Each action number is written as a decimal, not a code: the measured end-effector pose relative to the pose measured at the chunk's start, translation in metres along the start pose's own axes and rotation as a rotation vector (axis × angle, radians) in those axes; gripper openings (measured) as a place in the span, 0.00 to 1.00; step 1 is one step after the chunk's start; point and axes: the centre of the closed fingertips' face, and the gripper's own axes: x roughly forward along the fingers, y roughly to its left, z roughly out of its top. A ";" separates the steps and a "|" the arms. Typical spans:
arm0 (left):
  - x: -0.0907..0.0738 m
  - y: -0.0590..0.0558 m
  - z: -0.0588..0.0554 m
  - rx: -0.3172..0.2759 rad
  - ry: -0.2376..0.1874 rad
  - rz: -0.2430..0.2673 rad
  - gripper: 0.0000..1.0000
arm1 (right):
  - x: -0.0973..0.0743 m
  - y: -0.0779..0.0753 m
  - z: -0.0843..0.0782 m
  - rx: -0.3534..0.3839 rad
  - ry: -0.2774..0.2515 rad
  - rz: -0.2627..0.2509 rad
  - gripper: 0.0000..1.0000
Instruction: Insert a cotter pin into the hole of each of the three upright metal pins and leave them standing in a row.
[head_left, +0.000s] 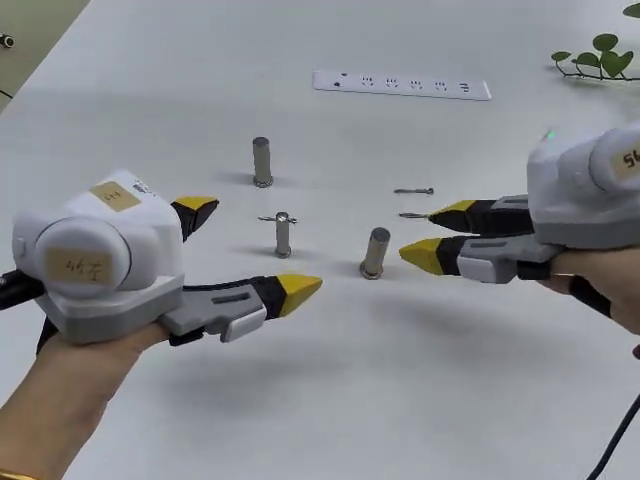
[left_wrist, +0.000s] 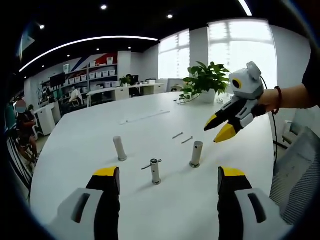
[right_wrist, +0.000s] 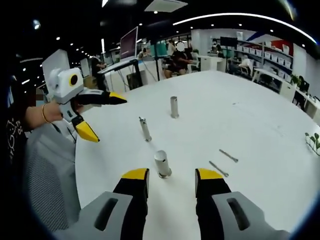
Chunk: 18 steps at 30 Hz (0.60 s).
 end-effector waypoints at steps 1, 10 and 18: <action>0.000 0.000 -0.001 0.002 0.004 0.000 0.81 | 0.001 -0.001 -0.001 -0.012 0.020 0.007 0.33; 0.002 -0.003 -0.003 -0.020 0.011 -0.014 0.89 | 0.006 -0.027 -0.003 -0.101 0.148 0.016 0.31; 0.001 -0.004 -0.005 -0.034 0.029 -0.013 0.97 | 0.015 -0.055 -0.010 -0.169 0.238 0.039 0.23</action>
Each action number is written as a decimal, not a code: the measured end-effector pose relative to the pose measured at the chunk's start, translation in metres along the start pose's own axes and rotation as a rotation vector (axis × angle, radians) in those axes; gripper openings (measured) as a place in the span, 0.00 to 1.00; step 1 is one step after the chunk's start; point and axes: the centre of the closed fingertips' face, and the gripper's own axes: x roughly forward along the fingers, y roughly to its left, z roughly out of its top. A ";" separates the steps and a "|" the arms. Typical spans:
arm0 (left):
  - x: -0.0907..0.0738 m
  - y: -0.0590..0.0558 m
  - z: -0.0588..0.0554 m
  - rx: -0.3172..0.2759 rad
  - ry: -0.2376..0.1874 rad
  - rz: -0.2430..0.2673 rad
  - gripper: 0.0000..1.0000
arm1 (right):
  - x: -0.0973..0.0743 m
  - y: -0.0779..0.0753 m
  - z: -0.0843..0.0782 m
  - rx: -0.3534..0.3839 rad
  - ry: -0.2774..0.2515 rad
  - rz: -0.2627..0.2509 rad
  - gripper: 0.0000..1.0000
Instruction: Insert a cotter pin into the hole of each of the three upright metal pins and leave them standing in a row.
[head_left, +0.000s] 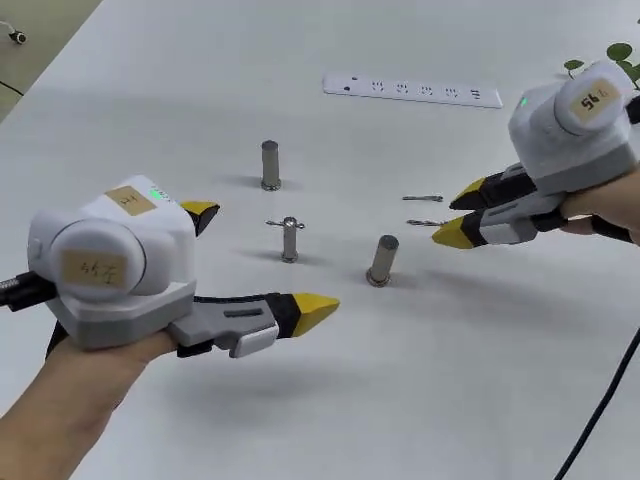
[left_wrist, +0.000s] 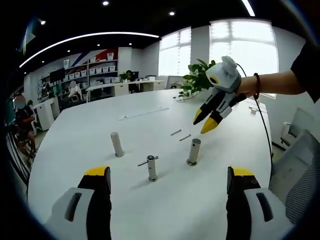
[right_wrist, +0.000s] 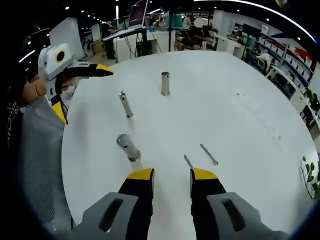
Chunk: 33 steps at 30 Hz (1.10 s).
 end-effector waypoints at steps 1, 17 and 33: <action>0.000 0.000 0.000 0.002 0.003 0.000 0.97 | 0.001 -0.001 -0.001 0.000 0.003 0.003 0.21; 0.003 -0.008 -0.001 0.000 0.015 -0.016 0.99 | 0.031 -0.028 -0.027 -0.123 0.162 0.034 0.12; 0.001 -0.002 -0.002 -0.007 0.018 -0.001 0.98 | 0.043 -0.040 -0.036 -0.167 0.251 0.074 0.07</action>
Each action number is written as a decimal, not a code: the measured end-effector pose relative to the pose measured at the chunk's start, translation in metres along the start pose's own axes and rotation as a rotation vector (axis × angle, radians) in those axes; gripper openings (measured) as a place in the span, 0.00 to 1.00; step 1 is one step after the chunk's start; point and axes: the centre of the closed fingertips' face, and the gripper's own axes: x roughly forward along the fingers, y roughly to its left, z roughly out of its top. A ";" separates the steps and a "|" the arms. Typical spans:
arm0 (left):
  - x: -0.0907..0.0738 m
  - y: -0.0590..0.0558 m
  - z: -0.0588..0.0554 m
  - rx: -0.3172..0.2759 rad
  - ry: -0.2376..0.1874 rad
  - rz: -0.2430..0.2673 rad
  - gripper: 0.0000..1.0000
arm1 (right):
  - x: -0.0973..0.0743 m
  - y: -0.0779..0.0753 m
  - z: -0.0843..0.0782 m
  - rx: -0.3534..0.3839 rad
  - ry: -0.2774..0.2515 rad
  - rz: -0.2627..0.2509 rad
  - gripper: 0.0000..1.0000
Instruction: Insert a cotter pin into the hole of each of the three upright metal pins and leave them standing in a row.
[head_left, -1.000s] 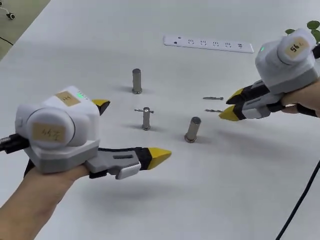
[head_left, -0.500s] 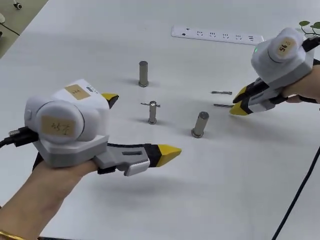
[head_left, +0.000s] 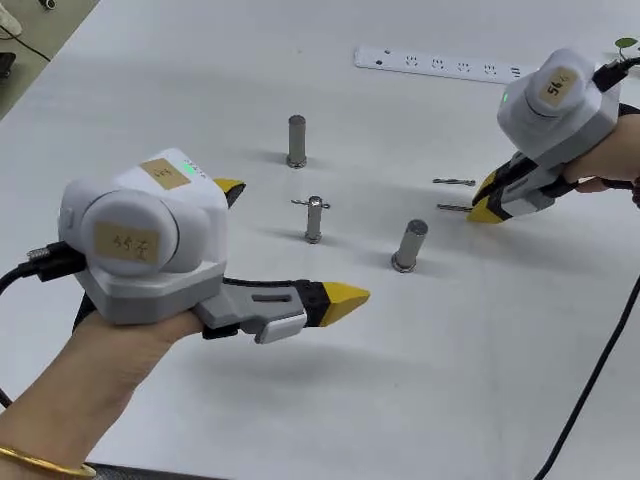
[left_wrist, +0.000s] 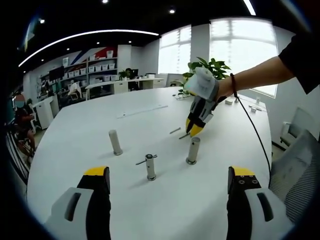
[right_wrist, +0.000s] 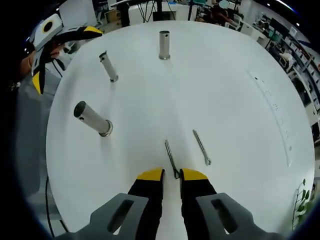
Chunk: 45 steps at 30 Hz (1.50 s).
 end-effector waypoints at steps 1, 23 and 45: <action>0.000 0.000 0.000 0.003 0.003 0.001 0.97 | 0.001 -0.003 0.001 0.000 0.001 0.002 0.06; -0.001 0.005 -0.003 0.002 0.015 0.009 0.95 | 0.005 -0.006 0.003 -0.125 0.119 -0.035 0.00; -0.003 -0.013 0.005 -0.009 -0.013 -0.060 0.83 | -0.030 0.018 0.022 -0.224 0.005 -0.094 0.00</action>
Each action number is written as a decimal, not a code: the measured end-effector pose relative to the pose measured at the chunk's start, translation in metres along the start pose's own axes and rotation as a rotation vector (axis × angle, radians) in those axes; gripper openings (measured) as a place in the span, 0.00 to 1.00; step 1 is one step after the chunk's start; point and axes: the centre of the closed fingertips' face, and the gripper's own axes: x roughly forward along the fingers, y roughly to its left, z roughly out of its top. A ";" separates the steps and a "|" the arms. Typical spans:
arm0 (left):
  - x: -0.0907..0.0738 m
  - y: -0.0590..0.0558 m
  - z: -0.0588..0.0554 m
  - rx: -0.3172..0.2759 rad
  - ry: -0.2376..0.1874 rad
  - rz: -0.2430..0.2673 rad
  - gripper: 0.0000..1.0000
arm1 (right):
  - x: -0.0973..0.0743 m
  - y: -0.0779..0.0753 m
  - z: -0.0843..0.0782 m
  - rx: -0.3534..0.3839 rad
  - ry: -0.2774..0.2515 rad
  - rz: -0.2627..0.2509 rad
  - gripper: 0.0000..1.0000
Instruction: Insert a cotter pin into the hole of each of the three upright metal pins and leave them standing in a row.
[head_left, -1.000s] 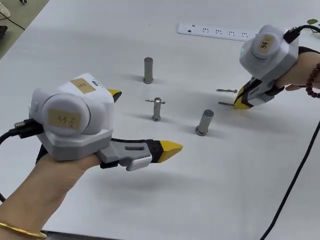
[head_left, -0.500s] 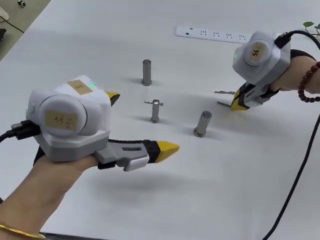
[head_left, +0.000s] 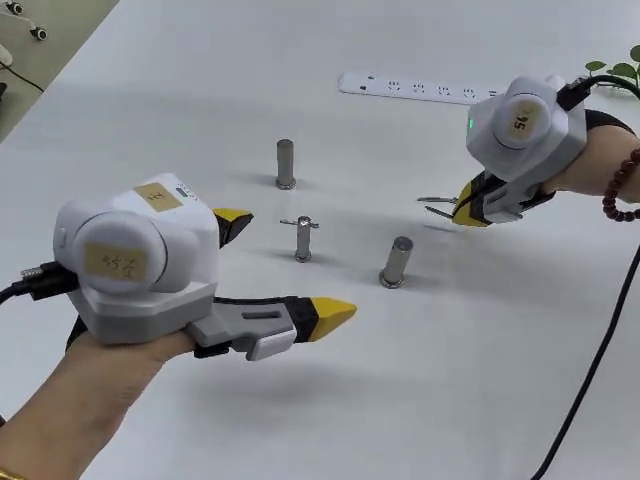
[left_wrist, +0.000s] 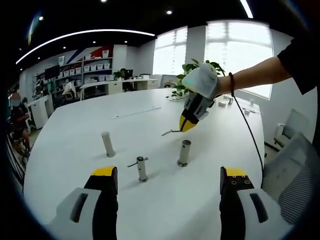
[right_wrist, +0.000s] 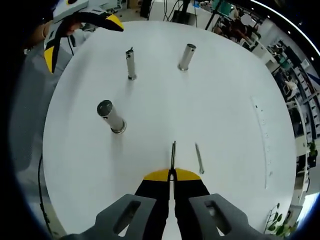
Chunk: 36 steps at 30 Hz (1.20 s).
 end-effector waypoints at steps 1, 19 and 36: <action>0.000 -0.001 0.001 0.002 -0.001 -0.001 0.82 | -0.004 0.002 0.002 -0.006 -0.006 -0.005 0.00; 0.003 -0.017 0.008 -0.049 0.003 -0.074 0.63 | -0.049 0.050 0.045 -0.136 -0.127 -0.011 0.00; 0.018 -0.042 0.004 -0.208 0.045 -0.165 0.40 | -0.046 0.082 0.065 -0.232 -0.177 0.019 0.00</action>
